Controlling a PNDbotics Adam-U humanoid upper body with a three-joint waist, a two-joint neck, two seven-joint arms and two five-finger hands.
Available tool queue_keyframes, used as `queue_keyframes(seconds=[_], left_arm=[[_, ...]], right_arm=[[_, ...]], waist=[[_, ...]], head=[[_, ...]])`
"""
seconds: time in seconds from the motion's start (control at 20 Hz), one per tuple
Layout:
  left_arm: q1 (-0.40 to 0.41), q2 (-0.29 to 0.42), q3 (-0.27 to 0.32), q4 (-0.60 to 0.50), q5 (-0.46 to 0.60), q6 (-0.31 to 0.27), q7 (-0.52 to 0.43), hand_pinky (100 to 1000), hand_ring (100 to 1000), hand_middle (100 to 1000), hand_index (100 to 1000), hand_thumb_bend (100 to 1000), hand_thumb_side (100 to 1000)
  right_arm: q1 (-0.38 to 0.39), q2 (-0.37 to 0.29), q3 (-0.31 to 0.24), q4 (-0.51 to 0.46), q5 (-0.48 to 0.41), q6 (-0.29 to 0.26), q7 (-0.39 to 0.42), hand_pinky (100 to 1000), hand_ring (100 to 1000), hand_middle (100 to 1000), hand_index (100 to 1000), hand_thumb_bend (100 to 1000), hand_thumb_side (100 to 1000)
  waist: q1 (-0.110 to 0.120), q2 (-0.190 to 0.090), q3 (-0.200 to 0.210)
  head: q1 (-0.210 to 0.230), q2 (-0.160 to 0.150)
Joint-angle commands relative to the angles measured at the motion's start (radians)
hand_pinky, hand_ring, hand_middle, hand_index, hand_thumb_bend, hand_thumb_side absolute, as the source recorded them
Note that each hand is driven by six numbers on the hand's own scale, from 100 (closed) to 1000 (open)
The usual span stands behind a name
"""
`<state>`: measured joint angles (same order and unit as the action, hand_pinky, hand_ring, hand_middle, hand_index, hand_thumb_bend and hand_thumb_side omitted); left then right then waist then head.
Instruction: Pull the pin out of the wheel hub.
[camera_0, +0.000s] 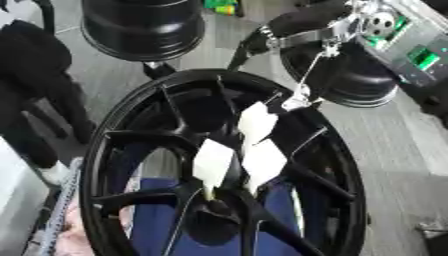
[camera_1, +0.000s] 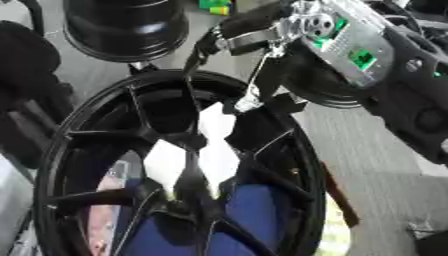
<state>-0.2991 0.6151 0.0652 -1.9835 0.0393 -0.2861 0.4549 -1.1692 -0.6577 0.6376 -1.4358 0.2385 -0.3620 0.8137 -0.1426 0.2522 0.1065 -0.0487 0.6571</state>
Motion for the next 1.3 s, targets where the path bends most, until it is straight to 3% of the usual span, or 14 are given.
queue_keyframes(seconds=[0.05, 0.55, 1.3], left_arm=[[-0.010, 0.028, 0.007, -0.017, 0.001, -0.002, -0.001, 754, 812, 727, 838, 206, 587], [-0.017, 0.026, 0.005, -0.017, 0.005, -0.002, -0.005, 754, 812, 727, 838, 206, 589], [-0.016, 0.023, 0.007, -0.017, 0.009, -0.006, -0.007, 755, 813, 727, 838, 201, 597]], right_arm=[[-0.010, -0.036, 0.003, -0.031, -0.026, -0.081, 0.093, 907, 888, 850, 923, 324, 301], [0.011, -0.037, 0.024, -0.038, -0.040, -0.080, 0.093, 909, 891, 855, 922, 320, 283], [0.023, -0.027, 0.001, 0.024, 0.013, -0.097, 0.093, 909, 891, 855, 921, 315, 192]], waist=[[0.008, -0.021, 0.003], [0.006, -0.016, 0.006], [0.006, -0.002, 0.008]], head=[[-0.005, -0.010], [-0.007, 0.002], [-0.022, 0.007]])
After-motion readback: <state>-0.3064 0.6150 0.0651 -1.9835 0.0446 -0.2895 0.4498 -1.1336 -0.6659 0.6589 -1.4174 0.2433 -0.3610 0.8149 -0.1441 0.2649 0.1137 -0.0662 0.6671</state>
